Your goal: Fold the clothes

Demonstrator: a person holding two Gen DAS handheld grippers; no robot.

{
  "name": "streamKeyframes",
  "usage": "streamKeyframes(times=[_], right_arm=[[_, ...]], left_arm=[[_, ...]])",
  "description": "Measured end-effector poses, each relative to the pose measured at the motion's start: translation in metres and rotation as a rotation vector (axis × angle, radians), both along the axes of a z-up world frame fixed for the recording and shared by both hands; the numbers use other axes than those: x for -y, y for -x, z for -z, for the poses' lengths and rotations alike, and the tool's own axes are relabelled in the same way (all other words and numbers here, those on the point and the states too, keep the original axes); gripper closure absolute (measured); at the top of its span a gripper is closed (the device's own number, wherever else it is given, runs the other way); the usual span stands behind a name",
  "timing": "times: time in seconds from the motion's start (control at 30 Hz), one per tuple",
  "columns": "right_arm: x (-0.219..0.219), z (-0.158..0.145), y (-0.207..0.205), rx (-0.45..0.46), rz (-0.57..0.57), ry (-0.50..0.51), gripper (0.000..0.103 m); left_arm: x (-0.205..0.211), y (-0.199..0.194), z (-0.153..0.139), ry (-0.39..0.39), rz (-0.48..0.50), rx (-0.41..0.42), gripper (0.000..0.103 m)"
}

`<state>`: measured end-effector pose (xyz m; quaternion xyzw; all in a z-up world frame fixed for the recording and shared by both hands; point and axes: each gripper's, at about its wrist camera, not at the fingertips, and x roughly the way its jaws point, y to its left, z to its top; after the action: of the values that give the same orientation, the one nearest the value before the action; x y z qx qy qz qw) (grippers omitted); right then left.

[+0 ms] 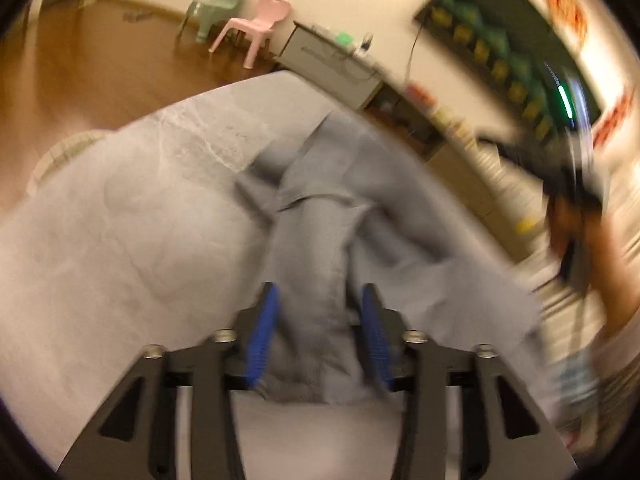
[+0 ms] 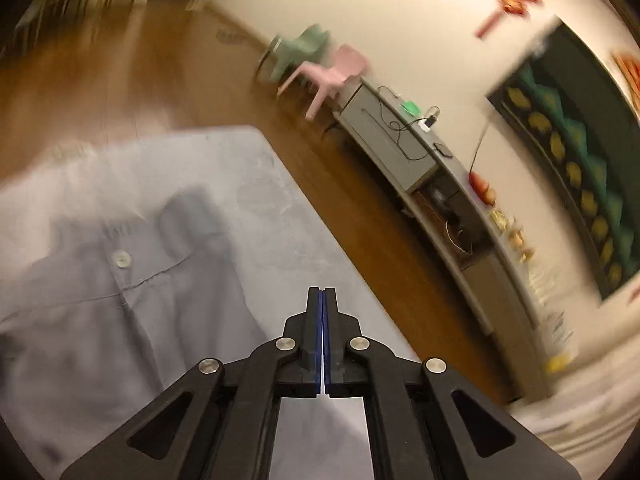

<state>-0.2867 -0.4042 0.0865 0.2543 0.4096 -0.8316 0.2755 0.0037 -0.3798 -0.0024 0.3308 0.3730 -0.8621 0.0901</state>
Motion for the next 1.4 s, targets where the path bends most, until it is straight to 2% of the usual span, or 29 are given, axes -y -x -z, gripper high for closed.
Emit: streamKeyframes(times=[0.03, 0.17, 0.23, 0.3, 0.33, 0.37, 0.4, 0.47, 0.5, 0.53, 0.57, 0.67, 0.73, 0.83, 1.03, 1.1, 1.17, 1.2, 1.23, 1.27, 1.3, 1.37, 1.4], right_arm=[[-0.018, -0.014, -0.008, -0.010, 0.008, 0.037, 0.103], [-0.088, -0.065, -0.035, -0.033, 0.027, 0.158, 0.103], [-0.117, -0.087, -0.042, -0.021, 0.015, 0.181, 0.099], [-0.114, -0.093, -0.043, 0.018, 0.001, 0.171, 0.076], [-0.105, -0.094, -0.041, 0.066, -0.014, 0.163, 0.045], [-0.094, -0.082, -0.039, 0.123, -0.036, 0.165, 0.028], [-0.079, -0.071, -0.038, 0.168, -0.053, 0.154, 0.027], [-0.045, -0.045, -0.032, 0.250, -0.072, 0.119, 0.027], [-0.024, -0.031, -0.029, 0.281, -0.071, 0.099, 0.027], [-0.005, -0.019, -0.026, 0.293, -0.073, 0.085, 0.027], [0.013, -0.011, -0.026, 0.296, -0.079, 0.073, 0.027], [0.068, 0.004, -0.024, 0.311, -0.115, 0.048, 0.027], [0.094, 0.011, -0.026, 0.321, -0.159, -0.024, 0.027], [0.135, 0.032, -0.030, 0.321, -0.234, -0.187, 0.027], [0.188, 0.101, -0.053, 0.335, -0.344, -0.542, 0.026], [0.188, 0.135, -0.060, 0.309, -0.359, -0.702, 0.026], [0.180, 0.165, -0.053, 0.243, -0.309, -0.852, 0.027], [0.175, 0.165, -0.047, 0.270, -0.290, -0.847, 0.028], [0.171, 0.164, -0.041, 0.299, -0.271, -0.840, 0.055], [0.165, 0.157, -0.034, 0.311, -0.246, -0.816, 0.098], [0.160, 0.149, -0.027, 0.322, -0.221, -0.792, 0.097], [0.149, 0.113, -0.020, 0.257, -0.216, -0.685, 0.098], [0.141, 0.080, -0.015, 0.210, -0.190, -0.586, 0.098]], left_arm=[[0.005, -0.008, -0.004, -0.049, -0.004, -0.052, 0.031], [0.034, -0.027, -0.008, -0.233, -0.030, -0.201, 0.029], [0.044, -0.025, 0.001, -0.260, -0.121, -0.160, 0.026], [0.046, -0.012, 0.015, -0.255, -0.165, -0.080, 0.026], [0.040, -0.003, 0.020, -0.244, -0.145, -0.044, 0.026], [0.028, 0.010, 0.024, -0.225, -0.083, -0.020, 0.026], [0.014, 0.021, 0.027, -0.189, -0.025, 0.007, 0.026], [-0.017, 0.037, 0.024, -0.027, 0.028, 0.066, 0.028], [-0.032, 0.044, 0.022, 0.063, 0.044, 0.094, 0.047], [-0.049, 0.049, 0.020, 0.136, 0.074, 0.110, 0.095], [-0.069, 0.051, 0.017, 0.193, 0.129, 0.097, 0.091], [-0.137, 0.047, 0.009, 0.415, 0.286, 0.038, 0.093], [-0.171, 0.044, 0.009, 0.520, 0.377, 0.016, 0.093], [-0.184, 0.045, 0.013, 0.522, 0.442, 0.014, 0.093], [-0.195, 0.038, 0.014, 0.537, 0.519, -0.006, 0.093], [-0.200, 0.031, 0.009, 0.538, 0.548, -0.027, 0.093], [-0.192, 0.029, 0.004, 0.533, 0.569, -0.041, 0.094], [-0.190, 0.027, 0.002, 0.529, 0.578, -0.047, 0.094], [-0.189, 0.027, 0.000, 0.527, 0.584, -0.053, 0.094], [-0.188, 0.027, -0.001, 0.526, 0.588, -0.059, 0.094], [-0.185, 0.026, -0.003, 0.527, 0.585, -0.065, 0.095], [-0.174, 0.020, -0.013, 0.515, 0.555, -0.096, 0.095], [-0.167, 0.014, -0.020, 0.506, 0.533, -0.122, 0.095]])
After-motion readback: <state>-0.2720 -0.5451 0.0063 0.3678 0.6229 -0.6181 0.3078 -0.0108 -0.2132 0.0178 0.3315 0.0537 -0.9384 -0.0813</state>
